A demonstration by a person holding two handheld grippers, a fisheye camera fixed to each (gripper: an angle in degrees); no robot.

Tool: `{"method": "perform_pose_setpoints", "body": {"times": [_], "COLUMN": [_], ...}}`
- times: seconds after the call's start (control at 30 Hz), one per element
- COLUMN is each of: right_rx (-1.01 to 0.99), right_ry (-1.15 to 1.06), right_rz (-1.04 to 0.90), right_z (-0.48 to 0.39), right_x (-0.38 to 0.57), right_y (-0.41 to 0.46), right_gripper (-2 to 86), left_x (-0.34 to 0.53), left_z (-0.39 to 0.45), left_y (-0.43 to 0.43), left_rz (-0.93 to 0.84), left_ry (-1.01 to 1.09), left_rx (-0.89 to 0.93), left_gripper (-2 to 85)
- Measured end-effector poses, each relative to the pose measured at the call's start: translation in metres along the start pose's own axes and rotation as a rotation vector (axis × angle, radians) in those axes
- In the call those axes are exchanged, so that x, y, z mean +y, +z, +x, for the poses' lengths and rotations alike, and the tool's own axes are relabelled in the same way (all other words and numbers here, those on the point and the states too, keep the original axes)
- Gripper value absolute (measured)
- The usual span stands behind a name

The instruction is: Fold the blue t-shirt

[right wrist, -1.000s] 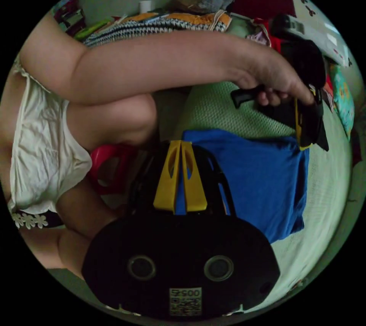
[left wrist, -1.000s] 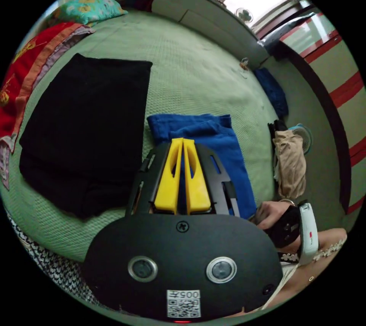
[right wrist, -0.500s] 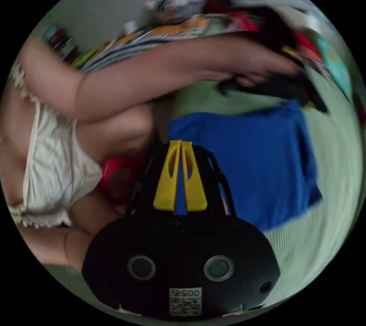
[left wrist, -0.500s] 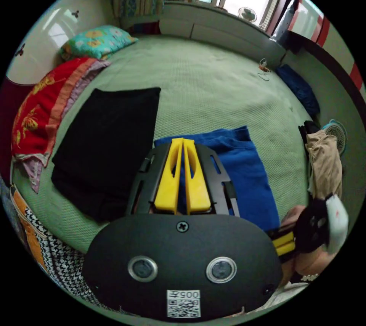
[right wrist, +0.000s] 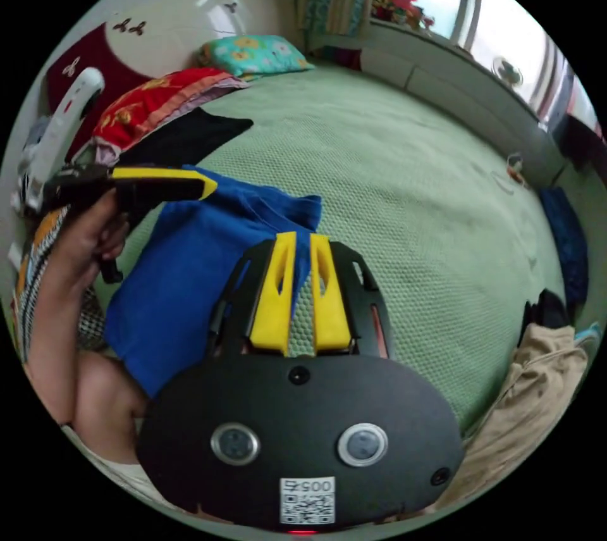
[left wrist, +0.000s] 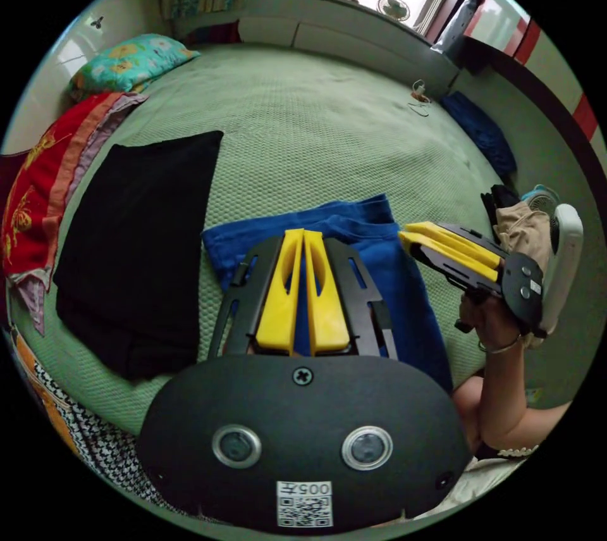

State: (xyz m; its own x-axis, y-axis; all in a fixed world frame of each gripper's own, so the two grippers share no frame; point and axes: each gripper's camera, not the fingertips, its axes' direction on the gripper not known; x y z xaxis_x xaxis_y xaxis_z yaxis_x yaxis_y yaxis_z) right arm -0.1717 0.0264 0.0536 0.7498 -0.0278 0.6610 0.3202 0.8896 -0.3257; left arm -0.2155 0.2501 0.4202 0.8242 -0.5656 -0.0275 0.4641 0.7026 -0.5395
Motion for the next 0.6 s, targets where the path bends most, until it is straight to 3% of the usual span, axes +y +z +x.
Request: {"method": "perform_pose_setpoints", "body": {"times": [0.13,0.23,0.47,0.6], "right_rx": [-0.036,-0.047,-0.033,0.037], "right_ry": [0.071,0.093,0.122,0.07], "right_rz": [-0.002,-0.042,0.1,-0.009], "right_z": [0.009,0.01,0.003,-0.007], "right_x": [0.0,-0.001,0.003,0.0], "right_y": [0.011,0.022,0.009,0.029], "right_gripper": [6.9,3.0,-0.8,0.4], "left_x": [-0.003,-0.004,-0.003,-0.002], "left_z": [0.019,0.03,0.052,0.062], "left_y": [0.005,0.007,0.003,0.007], "left_rz": [-0.013,-0.025,-0.013,-0.056], "left_ry": [0.025,0.031,0.032,0.023], "left_rx": [0.01,-0.005,0.005,0.008], "left_gripper": [-0.7,-0.6,-0.6,-0.7]}}
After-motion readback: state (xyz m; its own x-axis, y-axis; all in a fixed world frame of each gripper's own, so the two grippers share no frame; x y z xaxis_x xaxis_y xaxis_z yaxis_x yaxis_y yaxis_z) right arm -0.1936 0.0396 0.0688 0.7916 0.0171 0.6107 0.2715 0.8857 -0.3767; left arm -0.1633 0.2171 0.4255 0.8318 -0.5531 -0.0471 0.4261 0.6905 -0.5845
